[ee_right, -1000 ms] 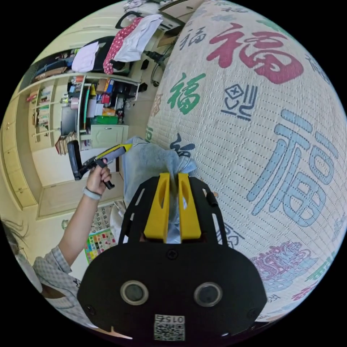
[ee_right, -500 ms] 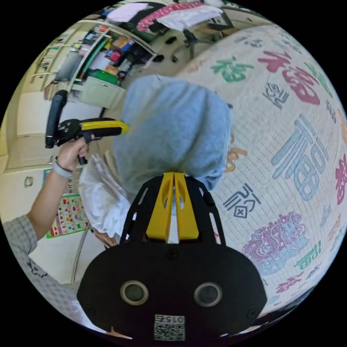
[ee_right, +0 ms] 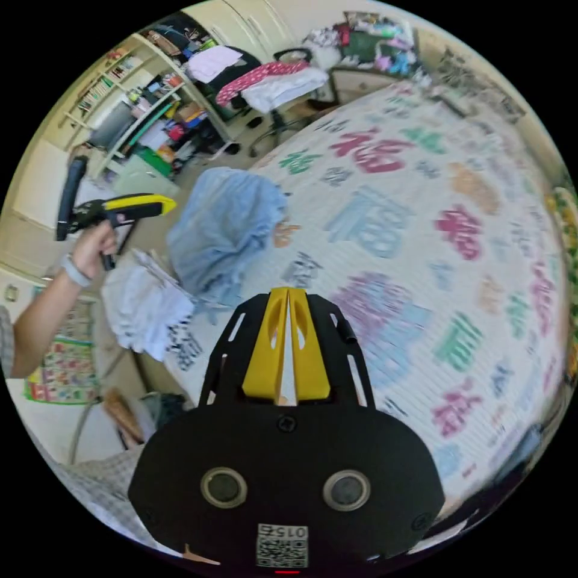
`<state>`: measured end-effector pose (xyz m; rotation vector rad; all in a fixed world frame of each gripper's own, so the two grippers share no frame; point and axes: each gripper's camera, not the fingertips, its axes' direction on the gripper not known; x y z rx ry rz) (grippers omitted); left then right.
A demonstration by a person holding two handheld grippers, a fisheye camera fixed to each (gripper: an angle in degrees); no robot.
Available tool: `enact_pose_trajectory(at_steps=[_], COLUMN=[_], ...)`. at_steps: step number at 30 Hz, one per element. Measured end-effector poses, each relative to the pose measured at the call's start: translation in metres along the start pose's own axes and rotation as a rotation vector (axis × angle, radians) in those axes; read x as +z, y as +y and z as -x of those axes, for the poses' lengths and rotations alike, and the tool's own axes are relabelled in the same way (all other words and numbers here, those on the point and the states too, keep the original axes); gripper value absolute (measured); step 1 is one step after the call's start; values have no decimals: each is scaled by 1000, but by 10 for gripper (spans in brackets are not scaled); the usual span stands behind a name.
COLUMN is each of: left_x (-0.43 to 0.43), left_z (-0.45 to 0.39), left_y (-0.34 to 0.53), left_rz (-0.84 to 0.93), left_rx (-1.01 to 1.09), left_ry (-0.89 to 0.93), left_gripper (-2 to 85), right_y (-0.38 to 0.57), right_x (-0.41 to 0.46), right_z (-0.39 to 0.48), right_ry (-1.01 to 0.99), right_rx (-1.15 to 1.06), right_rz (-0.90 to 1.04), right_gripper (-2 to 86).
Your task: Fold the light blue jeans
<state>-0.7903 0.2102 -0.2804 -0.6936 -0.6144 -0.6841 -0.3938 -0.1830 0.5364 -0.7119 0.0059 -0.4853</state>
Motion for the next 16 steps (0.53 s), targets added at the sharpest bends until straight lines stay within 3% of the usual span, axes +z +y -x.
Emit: enact_pose_trajectory(at_steps=[3, 6, 10, 12, 14, 16], left_x=[-6, 3, 9, 17, 32, 59], left_z=[-101, -216, -396, -474, -553, -657], left_y=[20, 30, 29, 20, 8, -6], left_rz=[-198, -338, -615, -643, -607, -513], left_rx=[43, 104, 312, 399, 486, 629], left_ry=[367, 675, 778, 880, 971, 1096], left_gripper=[86, 78, 103, 111, 103, 37], right_y=[100, 193, 339, 398, 453, 519], right_x=[-31, -55, -124, -141, -141, -120], right_z=[-46, -99, -177, -217, -267, -349], right_ry=[123, 101, 299, 320, 214, -87], right_rx=[187, 253, 313, 345, 387, 503], right_rz=[-18, -91, -531, -633, -648, -469], right_gripper=[43, 18, 4, 20, 68, 59])
